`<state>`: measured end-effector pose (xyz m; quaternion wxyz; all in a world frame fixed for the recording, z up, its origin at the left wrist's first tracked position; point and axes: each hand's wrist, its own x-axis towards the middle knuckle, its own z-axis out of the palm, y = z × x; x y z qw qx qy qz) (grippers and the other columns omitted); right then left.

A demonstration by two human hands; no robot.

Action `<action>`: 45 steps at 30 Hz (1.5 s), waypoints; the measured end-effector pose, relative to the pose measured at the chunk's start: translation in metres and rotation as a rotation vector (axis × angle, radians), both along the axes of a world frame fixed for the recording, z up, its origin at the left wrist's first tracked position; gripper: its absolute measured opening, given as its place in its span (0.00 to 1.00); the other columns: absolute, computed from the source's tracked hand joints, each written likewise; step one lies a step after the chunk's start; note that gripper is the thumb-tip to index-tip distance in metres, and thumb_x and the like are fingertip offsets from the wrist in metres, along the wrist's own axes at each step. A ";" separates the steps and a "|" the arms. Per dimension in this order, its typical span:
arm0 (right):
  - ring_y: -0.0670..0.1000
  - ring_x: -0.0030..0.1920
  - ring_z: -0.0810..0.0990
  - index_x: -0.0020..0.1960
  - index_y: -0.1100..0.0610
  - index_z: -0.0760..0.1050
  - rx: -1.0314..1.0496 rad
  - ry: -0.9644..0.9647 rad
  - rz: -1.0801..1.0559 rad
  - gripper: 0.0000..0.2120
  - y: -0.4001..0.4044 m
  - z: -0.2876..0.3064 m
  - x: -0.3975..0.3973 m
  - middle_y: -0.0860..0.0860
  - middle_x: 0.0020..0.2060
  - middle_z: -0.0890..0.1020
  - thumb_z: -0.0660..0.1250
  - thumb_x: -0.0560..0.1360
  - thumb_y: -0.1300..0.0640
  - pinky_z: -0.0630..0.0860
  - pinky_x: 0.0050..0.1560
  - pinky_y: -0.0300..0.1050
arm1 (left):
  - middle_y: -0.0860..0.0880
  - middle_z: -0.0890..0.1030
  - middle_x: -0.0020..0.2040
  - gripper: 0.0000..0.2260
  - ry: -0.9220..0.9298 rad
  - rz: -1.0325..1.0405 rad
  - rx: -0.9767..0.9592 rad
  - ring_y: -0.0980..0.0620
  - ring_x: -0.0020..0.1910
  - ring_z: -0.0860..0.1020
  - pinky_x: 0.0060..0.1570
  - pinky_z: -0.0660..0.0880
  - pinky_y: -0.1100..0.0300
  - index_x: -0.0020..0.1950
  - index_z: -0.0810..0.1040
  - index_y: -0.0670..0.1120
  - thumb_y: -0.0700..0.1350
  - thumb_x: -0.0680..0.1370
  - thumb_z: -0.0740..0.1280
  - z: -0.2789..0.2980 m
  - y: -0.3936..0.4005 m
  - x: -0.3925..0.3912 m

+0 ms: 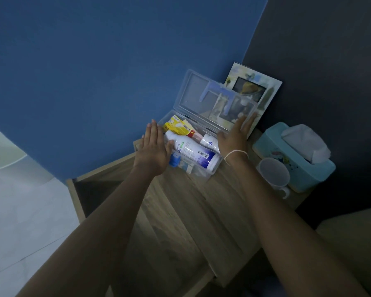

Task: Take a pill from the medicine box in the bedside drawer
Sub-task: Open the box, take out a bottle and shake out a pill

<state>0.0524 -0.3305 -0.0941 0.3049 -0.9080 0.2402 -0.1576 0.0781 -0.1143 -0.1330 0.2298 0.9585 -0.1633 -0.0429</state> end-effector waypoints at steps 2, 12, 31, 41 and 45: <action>0.59 0.76 0.53 0.75 0.63 0.38 0.009 0.018 0.019 0.40 0.001 -0.006 -0.004 0.59 0.75 0.34 0.62 0.77 0.53 0.65 0.68 0.49 | 0.42 0.41 0.79 0.29 -0.006 -0.003 0.002 0.45 0.78 0.40 0.77 0.47 0.47 0.77 0.43 0.40 0.56 0.82 0.44 0.000 0.000 -0.001; 0.54 0.77 0.47 0.75 0.59 0.38 0.060 -0.133 0.048 0.37 0.018 -0.011 -0.041 0.57 0.77 0.42 0.59 0.79 0.53 0.50 0.74 0.44 | 0.43 0.41 0.79 0.32 -0.018 -0.007 -0.027 0.47 0.78 0.41 0.77 0.44 0.50 0.78 0.42 0.42 0.59 0.81 0.45 -0.003 0.004 -0.002; 0.54 0.76 0.56 0.74 0.61 0.56 -0.359 0.246 0.114 0.25 0.057 -0.109 -0.151 0.58 0.75 0.61 0.48 0.81 0.50 0.54 0.76 0.56 | 0.39 0.66 0.74 0.21 -0.247 -0.193 -0.212 0.43 0.74 0.63 0.74 0.59 0.51 0.74 0.63 0.41 0.44 0.82 0.57 0.029 -0.032 -0.040; 0.54 0.75 0.59 0.73 0.61 0.59 -0.358 0.249 0.088 0.25 0.060 -0.110 -0.151 0.58 0.73 0.64 0.49 0.81 0.49 0.60 0.74 0.57 | 0.42 0.83 0.55 0.13 0.010 -0.358 0.027 0.44 0.57 0.79 0.56 0.72 0.56 0.56 0.81 0.44 0.35 0.74 0.63 0.044 -0.083 0.046; 0.54 0.75 0.58 0.73 0.61 0.59 -0.349 0.229 0.077 0.25 0.061 -0.113 -0.150 0.58 0.74 0.64 0.49 0.81 0.49 0.58 0.75 0.55 | 0.41 0.83 0.56 0.13 0.031 -0.368 0.081 0.44 0.57 0.79 0.55 0.71 0.59 0.56 0.82 0.44 0.37 0.72 0.70 0.044 -0.092 0.060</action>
